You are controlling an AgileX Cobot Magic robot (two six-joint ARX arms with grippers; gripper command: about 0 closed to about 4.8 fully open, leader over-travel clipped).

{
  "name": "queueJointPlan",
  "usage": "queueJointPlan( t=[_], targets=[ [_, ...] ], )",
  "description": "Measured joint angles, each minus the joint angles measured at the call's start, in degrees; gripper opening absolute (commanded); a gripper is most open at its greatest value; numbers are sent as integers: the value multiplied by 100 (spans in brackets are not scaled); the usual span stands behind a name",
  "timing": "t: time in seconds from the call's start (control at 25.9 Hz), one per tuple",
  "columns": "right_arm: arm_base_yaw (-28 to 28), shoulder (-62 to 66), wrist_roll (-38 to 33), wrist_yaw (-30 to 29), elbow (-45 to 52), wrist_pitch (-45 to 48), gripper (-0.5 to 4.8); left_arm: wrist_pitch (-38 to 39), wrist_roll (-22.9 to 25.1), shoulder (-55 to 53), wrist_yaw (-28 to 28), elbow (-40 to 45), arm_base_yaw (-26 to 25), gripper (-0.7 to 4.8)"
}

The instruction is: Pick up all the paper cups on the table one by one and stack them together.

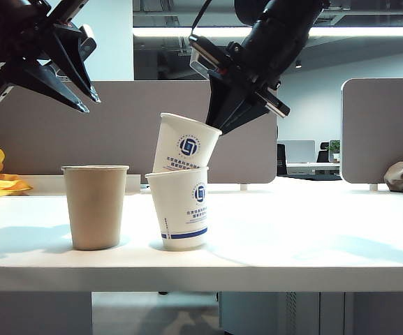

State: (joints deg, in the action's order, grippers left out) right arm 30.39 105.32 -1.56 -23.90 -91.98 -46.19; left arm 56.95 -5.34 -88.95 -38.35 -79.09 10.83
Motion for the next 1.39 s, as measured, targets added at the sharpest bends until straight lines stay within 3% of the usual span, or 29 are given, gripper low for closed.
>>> queueJointPlan(
  t=[0.08, 0.23, 0.35, 0.42, 0.77, 0.85, 0.93, 1.39],
  targets=[
    [-7, 17, 0, 96, -2, 17, 0, 33, 0, 2, 20, 0, 0, 94],
    [-9, 33, 48, 328, 0, 0, 73, 55, 2, 4, 245, 0, 0, 93],
    [-35, 39, 61, 330, 0, -31, 182, 79, 0, 4, 260, 0, 0, 93],
    [-39, 39, 57, 332, -2, -68, 214, 79, 2, 4, 352, 0, 0, 93],
    [-160, 44, 61, 328, -1231, -507, 213, 13, 0, -92, 570, 0, 0, 93],
    [-181, 39, 61, 273, -1410, -658, 212, 85, 0, -240, 835, 0, 0, 93],
    [-168, 37, 46, 28, -1462, -780, 211, 157, 4, -367, 986, 7, 0, 93],
    [-114, -20, 35, 15, -1471, -1766, 207, 227, 61, -400, 1537, 7, 4, 89]
  ],
)
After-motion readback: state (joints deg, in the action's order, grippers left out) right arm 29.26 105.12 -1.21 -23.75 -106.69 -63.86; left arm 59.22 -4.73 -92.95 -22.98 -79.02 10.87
